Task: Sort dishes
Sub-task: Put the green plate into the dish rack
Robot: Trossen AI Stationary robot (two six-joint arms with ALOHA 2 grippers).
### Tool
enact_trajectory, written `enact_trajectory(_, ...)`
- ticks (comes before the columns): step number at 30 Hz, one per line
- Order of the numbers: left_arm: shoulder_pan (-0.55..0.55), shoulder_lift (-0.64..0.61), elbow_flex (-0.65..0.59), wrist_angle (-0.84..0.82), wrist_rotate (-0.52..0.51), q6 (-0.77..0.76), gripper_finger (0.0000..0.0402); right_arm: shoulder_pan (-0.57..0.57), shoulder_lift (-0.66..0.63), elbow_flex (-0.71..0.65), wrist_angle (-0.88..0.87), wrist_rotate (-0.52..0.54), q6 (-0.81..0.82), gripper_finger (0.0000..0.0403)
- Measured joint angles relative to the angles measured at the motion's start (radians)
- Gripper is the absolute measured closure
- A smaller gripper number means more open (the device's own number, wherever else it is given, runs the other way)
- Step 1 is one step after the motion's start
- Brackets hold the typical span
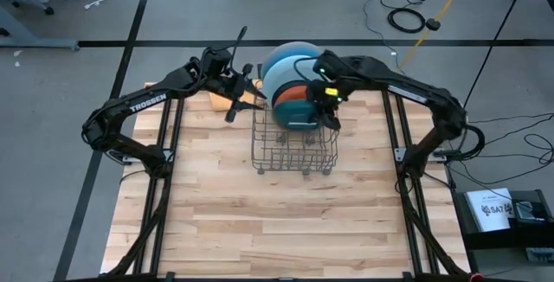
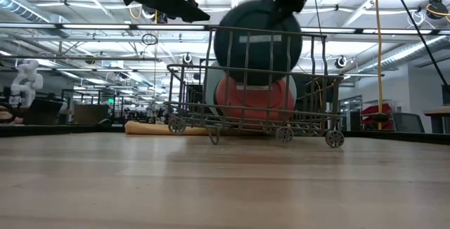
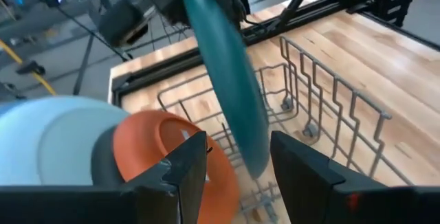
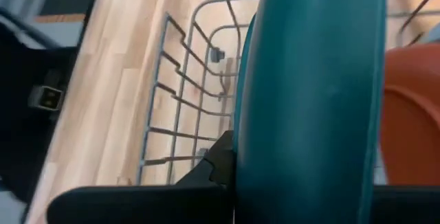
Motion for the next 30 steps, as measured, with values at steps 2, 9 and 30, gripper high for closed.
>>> enact_trajectory(2,0.004,0.0,0.0,-0.021,0.0,-0.022,0.0238,-0.027,0.038,0.0,-0.011,-0.06,-0.018,0.0376)
enact_trajectory(9,0.008,0.0,-0.003,-0.111,0.002,-0.029,0.0238,-0.09,0.106,0.0,-0.053,-0.206,-0.074,0.0376)
enact_trajectory(30,0.008,0.0,-0.044,-0.097,0.055,-0.028,0.0238,-0.129,0.211,0.001,-0.08,-0.226,-0.126,0.0377)
